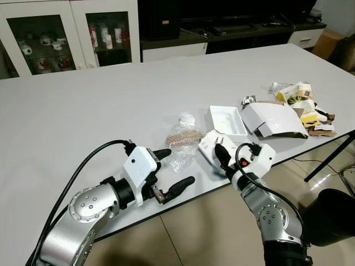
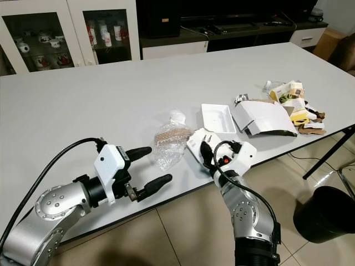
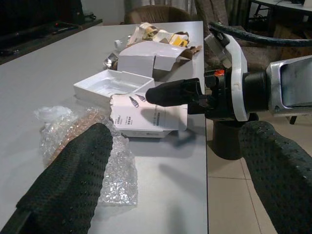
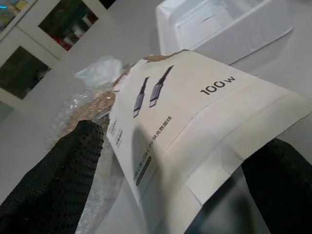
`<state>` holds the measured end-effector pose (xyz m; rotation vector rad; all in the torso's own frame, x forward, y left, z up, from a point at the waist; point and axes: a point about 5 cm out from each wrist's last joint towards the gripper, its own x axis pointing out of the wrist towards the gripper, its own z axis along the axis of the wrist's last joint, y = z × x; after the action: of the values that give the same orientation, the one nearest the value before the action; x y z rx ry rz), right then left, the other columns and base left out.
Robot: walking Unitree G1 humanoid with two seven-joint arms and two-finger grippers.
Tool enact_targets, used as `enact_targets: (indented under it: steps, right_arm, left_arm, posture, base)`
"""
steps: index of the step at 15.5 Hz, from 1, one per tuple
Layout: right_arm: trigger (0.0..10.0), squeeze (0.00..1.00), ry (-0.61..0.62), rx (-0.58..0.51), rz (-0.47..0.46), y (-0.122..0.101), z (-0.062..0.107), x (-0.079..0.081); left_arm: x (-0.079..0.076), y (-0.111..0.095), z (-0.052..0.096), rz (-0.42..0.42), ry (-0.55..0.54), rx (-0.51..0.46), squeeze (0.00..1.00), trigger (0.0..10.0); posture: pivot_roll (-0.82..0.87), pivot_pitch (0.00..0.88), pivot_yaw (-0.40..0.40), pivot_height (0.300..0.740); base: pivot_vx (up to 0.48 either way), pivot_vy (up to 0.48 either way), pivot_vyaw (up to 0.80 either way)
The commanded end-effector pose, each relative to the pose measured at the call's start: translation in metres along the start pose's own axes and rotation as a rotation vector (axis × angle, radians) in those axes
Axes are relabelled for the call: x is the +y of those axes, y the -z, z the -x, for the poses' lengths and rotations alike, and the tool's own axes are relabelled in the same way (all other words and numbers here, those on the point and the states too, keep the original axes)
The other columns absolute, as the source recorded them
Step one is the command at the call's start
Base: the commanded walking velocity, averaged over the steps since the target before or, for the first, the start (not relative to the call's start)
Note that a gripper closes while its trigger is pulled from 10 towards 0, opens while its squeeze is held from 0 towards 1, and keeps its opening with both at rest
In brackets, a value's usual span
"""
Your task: Picking trash to rubbish bin
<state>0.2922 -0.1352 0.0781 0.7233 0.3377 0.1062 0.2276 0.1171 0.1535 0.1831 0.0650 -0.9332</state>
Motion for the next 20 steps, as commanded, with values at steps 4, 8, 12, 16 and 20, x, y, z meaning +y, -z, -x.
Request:
enact_targets:
  steps: [4, 8, 12, 16, 20]
  right_arm:
    - [0.0, 0.00, -0.003, -0.015, -0.050, 0.003, 0.003, -0.001]
    - [0.0, 0.00, -0.003, -0.029, -0.049, 0.002, 0.004, -0.002]
    - [0.0, 0.00, -0.005, -0.028, -0.053, 0.003, 0.006, -0.003]
    - [0.0, 0.00, -0.014, -0.033, -0.055, 0.003, 0.008, -0.002]
    - [0.0, 0.00, -0.028, -0.031, -0.050, 0.005, 0.011, 0.001]
  left_arm:
    - [0.000, -0.005, -0.002, -0.021, -0.004, -0.012, 0.00, 10.0]
    - [0.000, -0.003, -0.001, -0.023, -0.011, -0.007, 0.00, 10.0]
    - [0.000, -0.002, -0.003, -0.029, -0.003, 0.003, 0.00, 10.0]
    - [0.001, -0.001, -0.002, -0.030, -0.004, 0.006, 0.00, 10.0]
    - [0.001, 0.002, -0.003, -0.045, -0.010, 0.024, 0.00, 10.0]
  posture:
    - [0.03, 0.000, -0.082, 0.740]
    - [0.02, 0.000, -0.079, 0.740]
    - [0.02, 0.000, -0.073, 0.740]
    - [0.02, 0.000, -0.069, 0.740]
    - [0.01, 0.000, -0.063, 0.740]
  base:
    - [0.000, 0.000, 0.00]
    - [0.000, 0.000, 0.00]
    - [0.000, 0.000, 0.00]
    - [0.000, 0.000, 0.00]
    - [0.000, 0.000, 0.00]
